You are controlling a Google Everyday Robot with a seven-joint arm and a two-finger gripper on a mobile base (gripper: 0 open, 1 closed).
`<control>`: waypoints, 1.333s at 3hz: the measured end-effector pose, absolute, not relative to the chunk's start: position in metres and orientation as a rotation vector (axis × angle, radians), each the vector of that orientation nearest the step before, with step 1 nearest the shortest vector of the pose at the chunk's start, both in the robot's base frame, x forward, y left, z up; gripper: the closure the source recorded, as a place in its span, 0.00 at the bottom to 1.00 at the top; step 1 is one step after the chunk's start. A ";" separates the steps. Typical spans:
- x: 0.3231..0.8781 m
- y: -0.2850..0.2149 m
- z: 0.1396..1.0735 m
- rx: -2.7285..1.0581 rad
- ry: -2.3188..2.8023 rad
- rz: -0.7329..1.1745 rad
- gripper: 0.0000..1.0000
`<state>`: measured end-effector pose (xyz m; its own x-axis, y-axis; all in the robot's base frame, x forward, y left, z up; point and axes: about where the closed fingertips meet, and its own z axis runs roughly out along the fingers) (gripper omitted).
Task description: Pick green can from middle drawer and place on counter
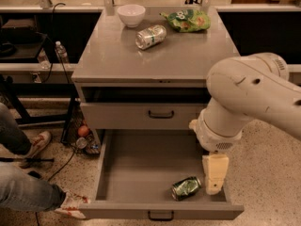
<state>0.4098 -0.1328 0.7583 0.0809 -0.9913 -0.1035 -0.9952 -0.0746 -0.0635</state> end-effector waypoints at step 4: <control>0.492 -0.069 0.624 -2.445 1.669 0.255 0.00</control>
Offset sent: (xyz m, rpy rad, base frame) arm 0.0329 0.0378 -0.0489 -0.0193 -0.0030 0.2294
